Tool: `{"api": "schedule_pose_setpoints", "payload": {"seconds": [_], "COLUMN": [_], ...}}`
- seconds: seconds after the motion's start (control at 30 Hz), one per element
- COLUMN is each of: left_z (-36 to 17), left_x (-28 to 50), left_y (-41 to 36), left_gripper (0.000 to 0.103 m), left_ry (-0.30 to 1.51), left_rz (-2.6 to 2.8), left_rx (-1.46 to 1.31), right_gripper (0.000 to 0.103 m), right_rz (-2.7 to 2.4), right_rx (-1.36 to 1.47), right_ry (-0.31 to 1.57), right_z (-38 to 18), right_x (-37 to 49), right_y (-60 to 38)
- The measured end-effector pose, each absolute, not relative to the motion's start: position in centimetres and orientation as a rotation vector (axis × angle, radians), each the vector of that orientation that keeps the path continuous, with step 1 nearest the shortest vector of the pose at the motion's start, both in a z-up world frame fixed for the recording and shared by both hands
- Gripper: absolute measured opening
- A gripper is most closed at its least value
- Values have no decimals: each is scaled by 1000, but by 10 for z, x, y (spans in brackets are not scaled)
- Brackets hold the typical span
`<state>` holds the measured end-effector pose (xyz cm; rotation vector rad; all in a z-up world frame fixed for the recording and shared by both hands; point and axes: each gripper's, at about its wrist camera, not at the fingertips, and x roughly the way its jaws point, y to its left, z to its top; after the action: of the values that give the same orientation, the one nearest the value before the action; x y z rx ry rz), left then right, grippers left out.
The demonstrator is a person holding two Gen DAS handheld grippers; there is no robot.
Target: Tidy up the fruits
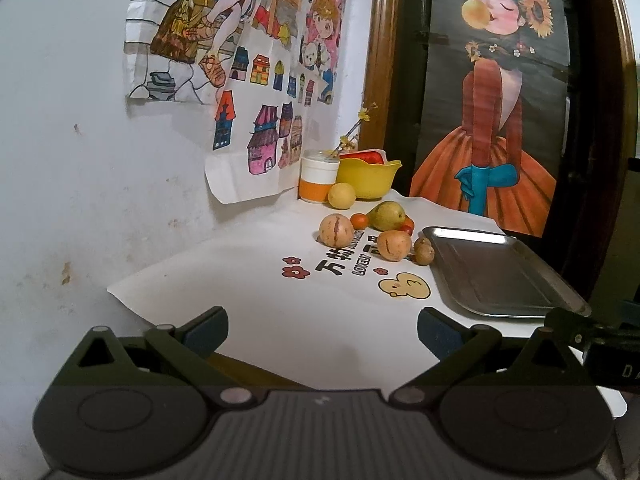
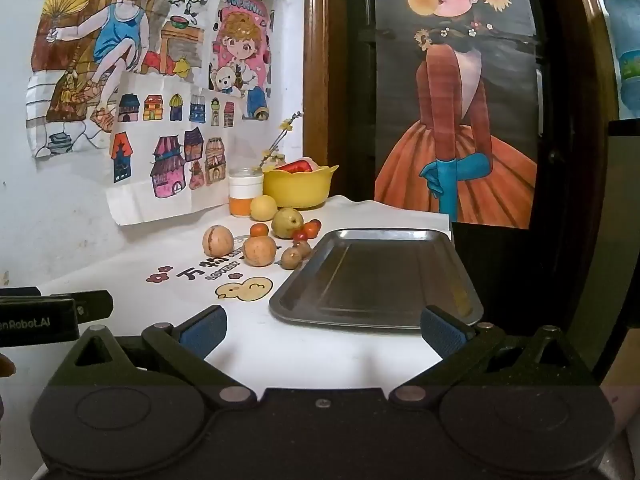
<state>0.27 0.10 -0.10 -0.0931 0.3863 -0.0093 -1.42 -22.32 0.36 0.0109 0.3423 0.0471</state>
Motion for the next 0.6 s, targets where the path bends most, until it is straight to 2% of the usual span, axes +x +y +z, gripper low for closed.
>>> {"api": "schedule_pose_setpoints", "payload": {"seconds": [0.6], "left_z": [0], "left_x": [3], "left_y": [2], "left_gripper": [103], "left_ry": [392], "left_rz": [-6], "left_rx": [-91], "right_gripper": [103], "right_rz": [50], "right_rx": [6], "right_ry": [348], "right_z": [3], "right_x": [-15], "right_y": [-223]}}
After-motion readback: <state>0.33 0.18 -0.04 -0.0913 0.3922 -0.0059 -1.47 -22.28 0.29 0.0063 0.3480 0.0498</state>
